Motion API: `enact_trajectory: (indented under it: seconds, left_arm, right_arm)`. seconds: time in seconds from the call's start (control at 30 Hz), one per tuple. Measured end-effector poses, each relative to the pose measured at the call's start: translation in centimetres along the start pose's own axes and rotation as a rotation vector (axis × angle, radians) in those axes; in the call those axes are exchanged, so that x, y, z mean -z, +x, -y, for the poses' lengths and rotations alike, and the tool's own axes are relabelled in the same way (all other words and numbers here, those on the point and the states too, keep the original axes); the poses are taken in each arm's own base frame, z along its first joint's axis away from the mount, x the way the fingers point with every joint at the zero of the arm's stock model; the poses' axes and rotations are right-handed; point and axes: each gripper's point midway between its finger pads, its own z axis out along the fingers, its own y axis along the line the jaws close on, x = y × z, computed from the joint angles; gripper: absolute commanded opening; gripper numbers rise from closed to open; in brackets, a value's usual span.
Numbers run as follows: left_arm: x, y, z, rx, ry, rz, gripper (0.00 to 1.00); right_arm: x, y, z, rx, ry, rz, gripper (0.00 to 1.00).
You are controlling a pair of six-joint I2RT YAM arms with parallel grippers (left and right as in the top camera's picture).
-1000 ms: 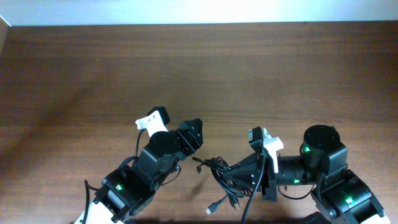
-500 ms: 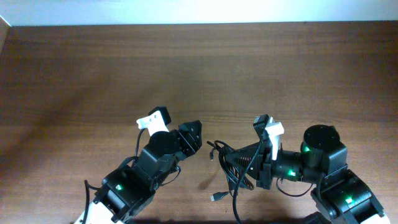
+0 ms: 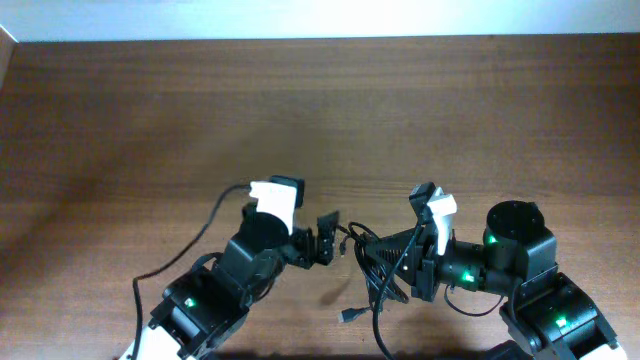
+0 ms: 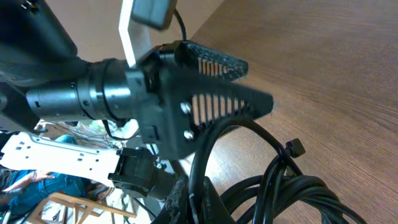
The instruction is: Untangle cables
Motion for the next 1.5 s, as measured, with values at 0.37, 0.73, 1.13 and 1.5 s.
enact_trajectory:
  seconds: [0.37,0.73,1.13,1.5]
  left_arm:
    - [3.2,0.3,4.8,-0.505,0.305,0.048,0.99]
    - [1.3,2.4,7.2,-0.63,0.457,-0.02,0.99]
    - [6.1,1.9,7.6,-0.706,0.527,0.078,0.99]
    - [7.8,1.0,8.2,-0.723,0.554,0.15,0.95]
  right_arm:
    - [0.0,0.0,0.0,0.0,0.0,0.0,0.04]
    - [0.1,0.1,-1.6,0.035,-0.089,-0.015,0.04]
    - [0.1,0.7,-1.8,0.063,-0.104,-0.038,0.04]
    - [1.1,0.8,-6.1,0.226,-0.357,-0.046,0.04]
